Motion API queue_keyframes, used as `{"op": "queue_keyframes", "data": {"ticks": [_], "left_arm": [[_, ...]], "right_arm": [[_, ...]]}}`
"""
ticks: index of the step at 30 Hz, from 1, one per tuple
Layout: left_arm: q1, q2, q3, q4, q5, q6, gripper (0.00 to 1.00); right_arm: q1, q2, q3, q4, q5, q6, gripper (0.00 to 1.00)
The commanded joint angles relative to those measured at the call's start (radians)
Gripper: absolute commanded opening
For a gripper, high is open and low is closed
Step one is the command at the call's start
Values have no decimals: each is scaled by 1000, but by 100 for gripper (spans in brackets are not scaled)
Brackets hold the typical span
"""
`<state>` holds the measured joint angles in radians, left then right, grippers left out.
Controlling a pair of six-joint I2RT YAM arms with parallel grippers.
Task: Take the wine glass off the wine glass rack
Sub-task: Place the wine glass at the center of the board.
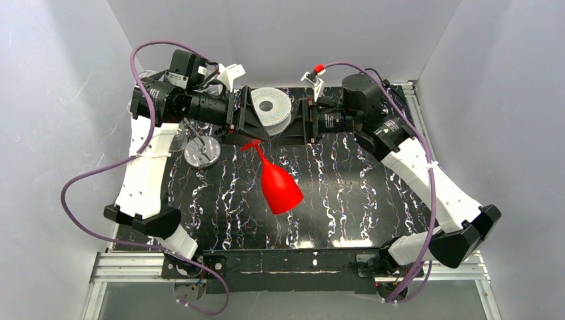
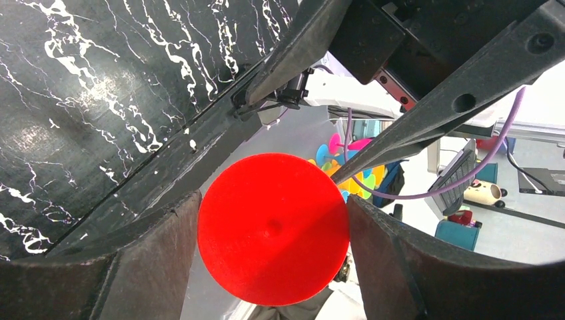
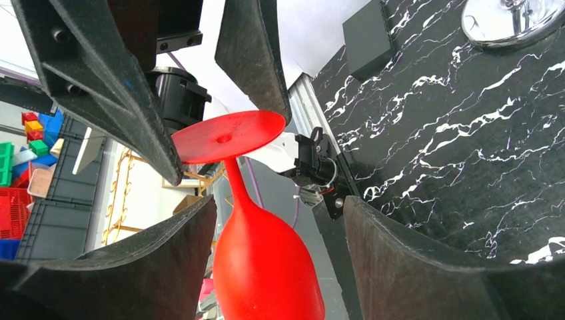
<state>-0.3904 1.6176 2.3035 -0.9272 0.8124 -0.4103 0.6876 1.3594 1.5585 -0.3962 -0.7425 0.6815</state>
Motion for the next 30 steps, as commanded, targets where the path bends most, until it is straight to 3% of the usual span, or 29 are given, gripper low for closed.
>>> {"op": "queue_keyframes", "data": {"ticks": [1, 17, 30], "left_arm": [[-4, -3, 2, -39, 64, -13, 69], [-2, 73, 84, -34, 53, -19, 68], [2, 94, 96, -24, 65, -36, 68]], "right_arm": [[10, 19, 18, 106, -20, 17, 76], [39, 47, 12, 154, -63, 41, 63], [44, 57, -4, 148, -38, 31, 58]]}}
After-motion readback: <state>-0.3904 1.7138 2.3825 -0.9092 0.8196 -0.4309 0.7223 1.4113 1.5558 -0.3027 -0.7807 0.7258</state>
